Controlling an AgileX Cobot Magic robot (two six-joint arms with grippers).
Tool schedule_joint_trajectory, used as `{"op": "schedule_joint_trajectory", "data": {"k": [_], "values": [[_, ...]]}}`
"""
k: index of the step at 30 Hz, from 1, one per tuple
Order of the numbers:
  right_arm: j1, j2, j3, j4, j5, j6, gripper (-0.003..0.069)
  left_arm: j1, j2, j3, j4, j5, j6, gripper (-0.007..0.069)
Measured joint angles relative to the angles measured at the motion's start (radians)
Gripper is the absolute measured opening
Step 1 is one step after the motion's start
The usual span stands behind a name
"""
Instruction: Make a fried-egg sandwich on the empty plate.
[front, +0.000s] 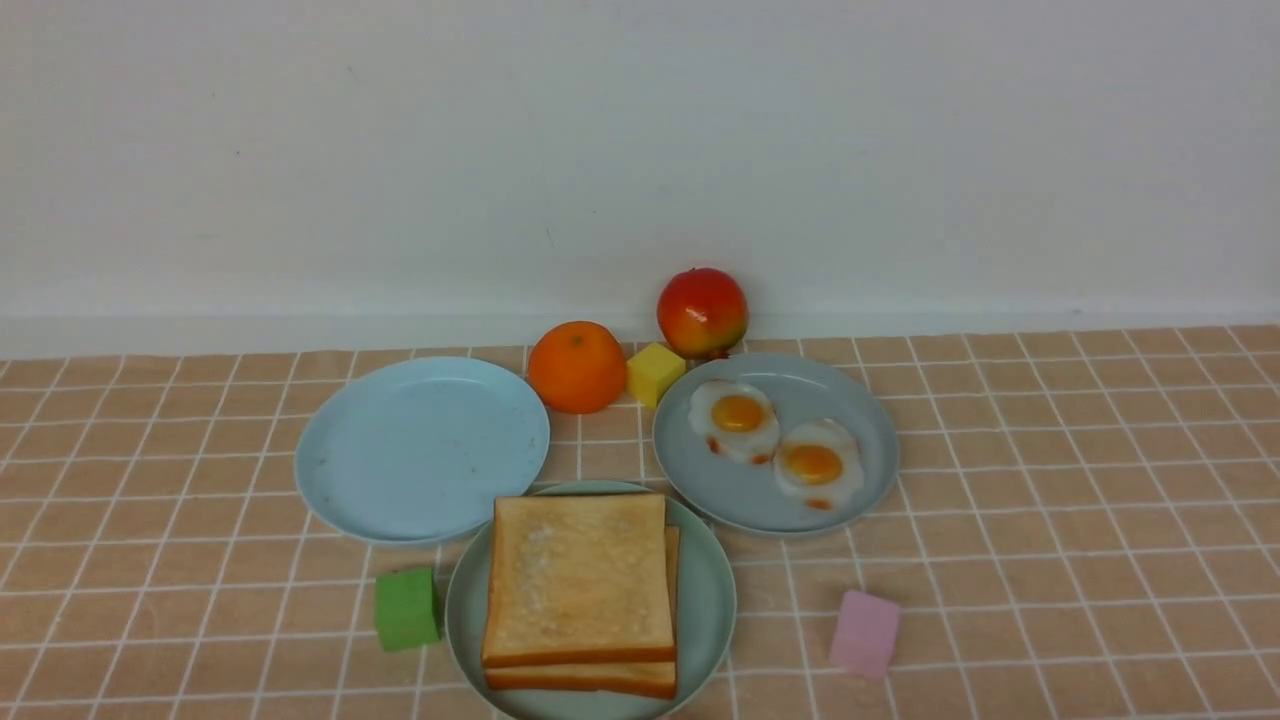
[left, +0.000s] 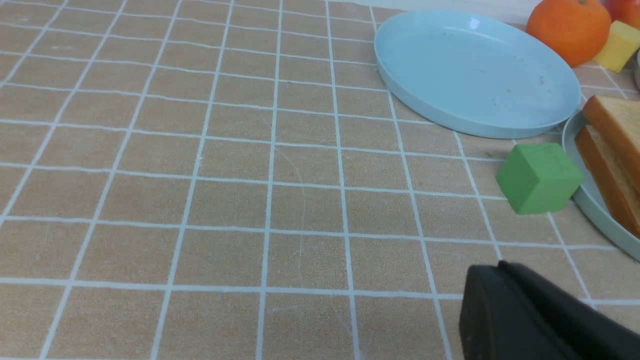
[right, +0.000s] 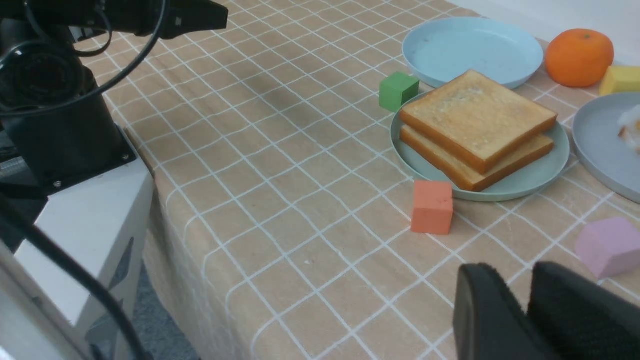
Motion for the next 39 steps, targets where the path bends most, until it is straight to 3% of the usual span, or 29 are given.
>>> {"op": "schedule_joint_trajectory", "data": {"k": [7,15,16,20,25,31,39], "values": [[-0.109,-0.044,0.0,-0.09,-0.042,0.007,0.0172,0.0,0.0,0.0,0.0,0.0,0.0,0.0017],[-0.194,-0.093,0.026,-0.476,-0.201,0.358,0.0183,0.0,0.0,0.0,0.0,0.0,0.0,0.0021],[-0.2,-0.093,0.064,-0.579,-0.262,0.48,0.0183,0.0,0.0,0.001,0.0,0.0,0.0,0.0021],[-0.201,-0.093,0.181,-0.753,-0.4,0.722,0.0185,0.0,0.0,0.001,0.0,0.0,0.0,0.0026],[-0.201,-0.093,0.303,-0.82,-0.488,0.818,0.0189,0.0,0.0,0.002,0.0,0.0,0.0,0.0031],[-0.231,-0.093,0.431,-0.816,-0.514,0.827,0.019,0.0,0.0,0.002,0.0,0.0,0.0,0.0034],[-0.304,-0.093,0.444,-0.799,-0.563,0.785,0.0199,0.0,0.0,0.002,0.0,-0.003,0.0,0.0038]]}}
